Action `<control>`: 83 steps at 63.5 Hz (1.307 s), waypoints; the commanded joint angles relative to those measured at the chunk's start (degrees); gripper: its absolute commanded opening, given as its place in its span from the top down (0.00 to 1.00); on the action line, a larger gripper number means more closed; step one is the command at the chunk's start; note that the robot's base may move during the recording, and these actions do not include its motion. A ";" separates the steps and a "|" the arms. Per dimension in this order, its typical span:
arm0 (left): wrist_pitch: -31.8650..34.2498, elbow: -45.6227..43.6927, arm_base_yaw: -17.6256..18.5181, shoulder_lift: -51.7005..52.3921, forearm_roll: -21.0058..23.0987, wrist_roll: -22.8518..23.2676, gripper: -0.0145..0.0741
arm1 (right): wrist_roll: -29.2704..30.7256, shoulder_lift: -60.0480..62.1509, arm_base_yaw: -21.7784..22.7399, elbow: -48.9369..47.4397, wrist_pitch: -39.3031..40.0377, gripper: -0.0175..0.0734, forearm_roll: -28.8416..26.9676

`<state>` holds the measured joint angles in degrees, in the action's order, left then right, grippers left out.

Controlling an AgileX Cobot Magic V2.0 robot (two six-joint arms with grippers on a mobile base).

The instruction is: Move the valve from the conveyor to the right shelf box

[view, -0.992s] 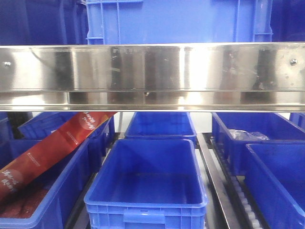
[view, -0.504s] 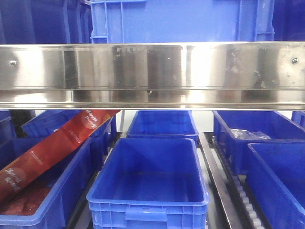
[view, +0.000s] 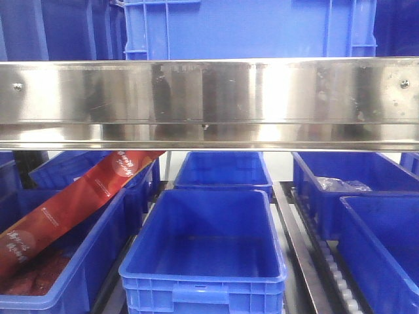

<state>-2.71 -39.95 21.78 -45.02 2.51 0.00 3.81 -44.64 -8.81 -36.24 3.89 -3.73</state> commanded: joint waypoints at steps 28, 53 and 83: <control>2.20 15.62 0.15 22.65 -0.28 0.00 0.96 | 0.22 17.86 0.37 7.71 0.76 0.99 -0.10; 2.18 15.62 0.15 23.44 -0.28 0.00 0.96 | 0.22 18.50 0.37 7.71 0.86 0.99 -0.10; 2.18 15.62 0.15 23.44 -0.28 0.00 0.96 | 0.22 34.45 7.99 21.24 -6.99 0.99 0.54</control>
<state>-1.48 -24.35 21.78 -21.94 2.40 0.00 3.81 -15.09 -4.10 -18.27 -6.67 -3.11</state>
